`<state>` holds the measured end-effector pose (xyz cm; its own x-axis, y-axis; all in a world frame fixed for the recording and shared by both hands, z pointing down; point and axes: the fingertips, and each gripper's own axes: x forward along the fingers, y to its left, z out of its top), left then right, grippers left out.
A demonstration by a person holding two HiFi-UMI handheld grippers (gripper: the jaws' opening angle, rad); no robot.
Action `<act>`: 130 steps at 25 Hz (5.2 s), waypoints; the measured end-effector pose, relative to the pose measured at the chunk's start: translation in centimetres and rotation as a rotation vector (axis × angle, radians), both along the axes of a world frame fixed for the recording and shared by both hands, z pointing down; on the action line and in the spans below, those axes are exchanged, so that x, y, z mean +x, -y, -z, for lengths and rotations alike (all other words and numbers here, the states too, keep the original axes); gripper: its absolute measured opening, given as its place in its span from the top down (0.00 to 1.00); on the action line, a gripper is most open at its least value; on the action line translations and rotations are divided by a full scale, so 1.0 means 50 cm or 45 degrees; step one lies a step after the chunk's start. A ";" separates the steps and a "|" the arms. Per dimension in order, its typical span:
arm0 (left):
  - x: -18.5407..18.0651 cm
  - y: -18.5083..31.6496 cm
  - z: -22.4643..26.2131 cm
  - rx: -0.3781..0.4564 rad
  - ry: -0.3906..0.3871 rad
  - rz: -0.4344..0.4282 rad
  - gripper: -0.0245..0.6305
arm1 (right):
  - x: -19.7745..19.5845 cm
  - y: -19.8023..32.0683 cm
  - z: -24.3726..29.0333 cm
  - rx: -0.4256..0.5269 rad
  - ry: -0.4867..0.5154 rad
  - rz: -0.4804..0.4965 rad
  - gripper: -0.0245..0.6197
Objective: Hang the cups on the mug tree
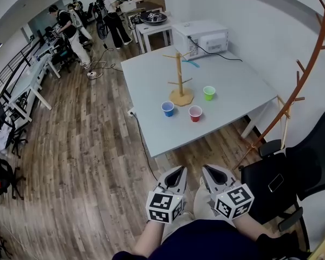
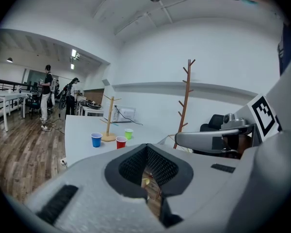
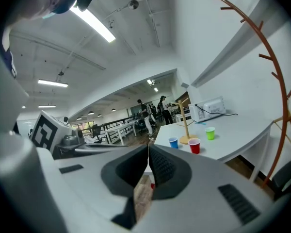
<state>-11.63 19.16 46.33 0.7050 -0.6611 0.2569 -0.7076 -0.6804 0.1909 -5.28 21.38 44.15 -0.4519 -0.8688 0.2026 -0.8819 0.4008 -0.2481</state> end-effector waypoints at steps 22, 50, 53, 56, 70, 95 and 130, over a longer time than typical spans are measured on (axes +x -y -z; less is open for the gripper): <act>0.022 0.164 -0.017 -0.009 0.013 0.090 0.93 | 0.019 0.178 -0.005 0.002 0.057 0.088 0.92; 0.073 0.403 -0.001 -0.028 -0.018 0.295 0.93 | 0.100 0.437 0.032 0.010 0.037 0.230 0.92; 0.083 0.423 -0.004 -0.027 -0.014 0.320 0.93 | 0.115 0.460 0.033 0.014 0.037 0.248 0.92; 0.093 0.441 -0.003 -0.026 -0.013 0.347 0.93 | 0.128 0.480 0.035 0.017 0.039 0.266 0.92; 0.104 0.489 -0.028 -0.040 -0.016 0.532 0.93 | 0.167 0.547 0.021 0.011 0.072 0.381 0.92; 0.027 0.529 -0.094 -0.065 0.011 0.799 0.93 | 0.194 0.585 -0.006 -0.019 0.114 0.422 0.92; -0.007 0.710 -0.373 -0.259 0.251 0.700 0.46 | 0.223 0.701 -0.043 -0.067 0.048 0.263 0.92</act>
